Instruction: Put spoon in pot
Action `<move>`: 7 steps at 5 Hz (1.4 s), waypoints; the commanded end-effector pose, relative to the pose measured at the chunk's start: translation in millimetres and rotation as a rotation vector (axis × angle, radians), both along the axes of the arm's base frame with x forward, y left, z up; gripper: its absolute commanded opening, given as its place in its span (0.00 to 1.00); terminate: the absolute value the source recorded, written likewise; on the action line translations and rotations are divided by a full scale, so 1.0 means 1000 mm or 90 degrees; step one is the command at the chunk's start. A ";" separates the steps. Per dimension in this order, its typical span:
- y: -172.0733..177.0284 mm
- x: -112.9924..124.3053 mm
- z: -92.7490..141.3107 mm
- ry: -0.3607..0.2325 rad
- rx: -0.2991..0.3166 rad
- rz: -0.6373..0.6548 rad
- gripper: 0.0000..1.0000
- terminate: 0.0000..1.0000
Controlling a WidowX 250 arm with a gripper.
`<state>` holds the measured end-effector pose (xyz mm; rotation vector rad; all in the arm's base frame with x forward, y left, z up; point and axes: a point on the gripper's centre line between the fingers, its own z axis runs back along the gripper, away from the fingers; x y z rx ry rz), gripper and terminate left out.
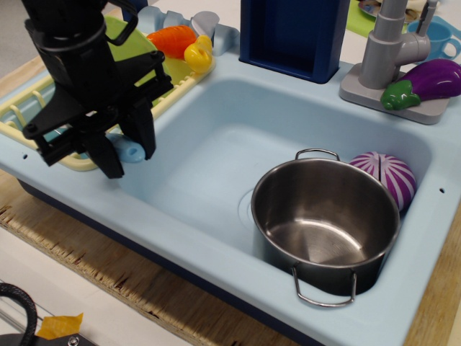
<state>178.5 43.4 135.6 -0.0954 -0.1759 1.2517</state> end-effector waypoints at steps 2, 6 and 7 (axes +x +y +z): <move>-0.049 0.021 0.049 -0.091 0.020 -0.077 0.00 0.00; -0.156 -0.024 0.054 -0.052 -0.169 -0.053 0.00 0.00; -0.177 -0.023 0.042 -0.057 -0.247 -0.081 0.00 0.00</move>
